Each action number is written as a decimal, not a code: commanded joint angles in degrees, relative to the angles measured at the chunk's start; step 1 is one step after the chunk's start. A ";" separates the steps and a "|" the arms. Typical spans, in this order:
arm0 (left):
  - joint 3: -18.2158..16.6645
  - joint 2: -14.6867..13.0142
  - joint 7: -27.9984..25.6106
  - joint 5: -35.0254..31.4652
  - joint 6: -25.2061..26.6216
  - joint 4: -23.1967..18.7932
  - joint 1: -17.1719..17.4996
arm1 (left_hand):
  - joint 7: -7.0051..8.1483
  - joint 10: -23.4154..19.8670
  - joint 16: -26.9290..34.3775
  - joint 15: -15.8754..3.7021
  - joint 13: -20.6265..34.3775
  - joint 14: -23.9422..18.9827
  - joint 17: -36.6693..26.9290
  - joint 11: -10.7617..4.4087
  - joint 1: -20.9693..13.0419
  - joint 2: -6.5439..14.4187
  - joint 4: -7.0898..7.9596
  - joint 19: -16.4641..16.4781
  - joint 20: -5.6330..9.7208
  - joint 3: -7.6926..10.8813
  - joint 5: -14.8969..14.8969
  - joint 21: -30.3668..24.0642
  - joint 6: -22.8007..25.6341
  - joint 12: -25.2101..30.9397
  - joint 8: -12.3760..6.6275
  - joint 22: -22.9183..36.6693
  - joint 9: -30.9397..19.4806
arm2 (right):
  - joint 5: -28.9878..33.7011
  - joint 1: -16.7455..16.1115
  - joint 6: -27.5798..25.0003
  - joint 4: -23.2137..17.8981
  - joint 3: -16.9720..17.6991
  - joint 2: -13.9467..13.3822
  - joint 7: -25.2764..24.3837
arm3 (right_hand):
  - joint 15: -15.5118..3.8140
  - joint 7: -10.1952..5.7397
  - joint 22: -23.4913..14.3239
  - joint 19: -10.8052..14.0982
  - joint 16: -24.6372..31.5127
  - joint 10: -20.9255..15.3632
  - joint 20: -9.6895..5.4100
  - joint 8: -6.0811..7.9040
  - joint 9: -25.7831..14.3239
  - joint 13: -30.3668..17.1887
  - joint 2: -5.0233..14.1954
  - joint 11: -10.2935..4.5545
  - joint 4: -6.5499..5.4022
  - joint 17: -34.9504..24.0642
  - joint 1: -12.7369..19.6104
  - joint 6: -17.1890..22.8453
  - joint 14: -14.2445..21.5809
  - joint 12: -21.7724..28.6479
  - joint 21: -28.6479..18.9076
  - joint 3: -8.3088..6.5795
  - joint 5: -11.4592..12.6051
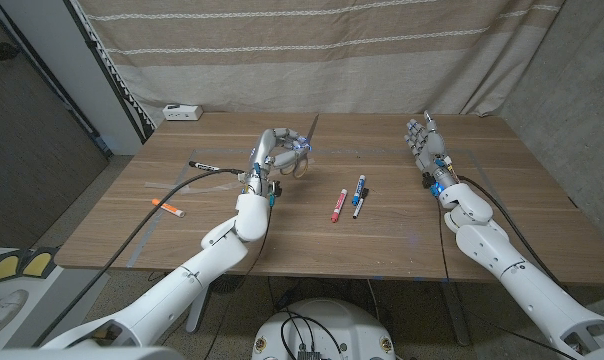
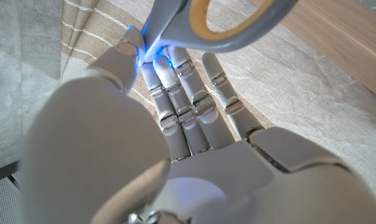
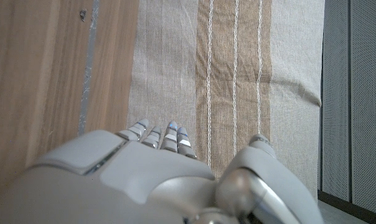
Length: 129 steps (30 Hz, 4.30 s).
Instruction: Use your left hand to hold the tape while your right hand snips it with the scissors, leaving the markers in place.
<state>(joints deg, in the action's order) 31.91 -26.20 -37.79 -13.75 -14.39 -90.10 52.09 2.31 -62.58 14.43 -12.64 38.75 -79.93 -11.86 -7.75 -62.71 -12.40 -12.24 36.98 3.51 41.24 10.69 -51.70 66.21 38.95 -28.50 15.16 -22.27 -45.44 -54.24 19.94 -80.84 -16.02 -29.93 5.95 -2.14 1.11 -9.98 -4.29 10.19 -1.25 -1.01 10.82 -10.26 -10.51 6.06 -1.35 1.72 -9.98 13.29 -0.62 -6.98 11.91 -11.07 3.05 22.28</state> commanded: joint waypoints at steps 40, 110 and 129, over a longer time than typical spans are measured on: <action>-4.70 7.55 8.65 21.58 -7.52 4.06 0.88 | -3.11 2.76 2.03 -0.16 3.33 1.06 -3.39 -1.11 -2.49 2.49 2.71 8.18 1.72 6.46 2.09 -2.73 2.33 0.42 -0.63 -5.48 -2.22 | -0.06 2.71 -1.90 1.71 -0.95 -0.33 2.14 | -0.59 -0.21 -0.33 0.06 0.23 0.32 1.83 -0.01 -0.17 -0.12 0.38 -0.84 0.45 -0.17 0.12 -0.43 -0.14 0.30 -0.29 0.28 -0.06; -7.83 17.36 10.72 37.77 -11.70 9.11 -1.78 | -2.05 1.93 0.22 -0.32 0.98 1.44 -2.73 -2.13 -1.07 2.16 2.32 5.87 4.41 7.96 0.35 -1.50 1.70 -1.23 -3.32 -5.26 -6.62 | -0.88 3.34 0.42 3.63 -1.09 1.40 4.61 | -0.49 -0.68 -0.36 0.69 0.42 -0.96 3.51 0.29 -0.16 -0.14 1.03 -1.93 0.58 -0.17 0.63 0.22 0.49 0.75 -0.43 -0.08 -0.24; -8.01 19.33 13.55 43.83 -10.22 10.03 -3.65 | -1.92 1.60 -0.01 -0.36 0.84 1.32 -2.49 -2.34 -0.85 2.05 2.23 5.79 4.59 8.17 0.15 -1.60 1.75 -1.22 -3.71 -5.23 -7.25 | 2.45 4.00 -0.89 1.81 -3.11 -1.11 5.72 | 0.12 -4.25 -0.42 1.22 0.35 -1.92 4.99 3.08 -0.25 -0.26 1.24 -2.74 2.74 -0.16 4.40 9.53 1.27 0.99 -0.42 -1.58 -0.22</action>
<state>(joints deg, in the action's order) 24.08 -7.90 -25.92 26.56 -25.69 -80.41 49.35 1.89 -60.32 14.59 -12.49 39.53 -77.52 -14.21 -9.42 -62.48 -12.16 -15.08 42.96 4.41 44.08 10.79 -53.18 66.18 37.90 -31.51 9.74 -26.00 -45.61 -50.81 19.57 -77.91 -17.85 -29.08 10.77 -2.14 -2.89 -10.26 -3.04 10.42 -3.19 3.53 13.23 -10.25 -10.51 7.31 -3.68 3.61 -9.98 16.27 7.29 -5.92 12.81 -11.52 1.56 21.99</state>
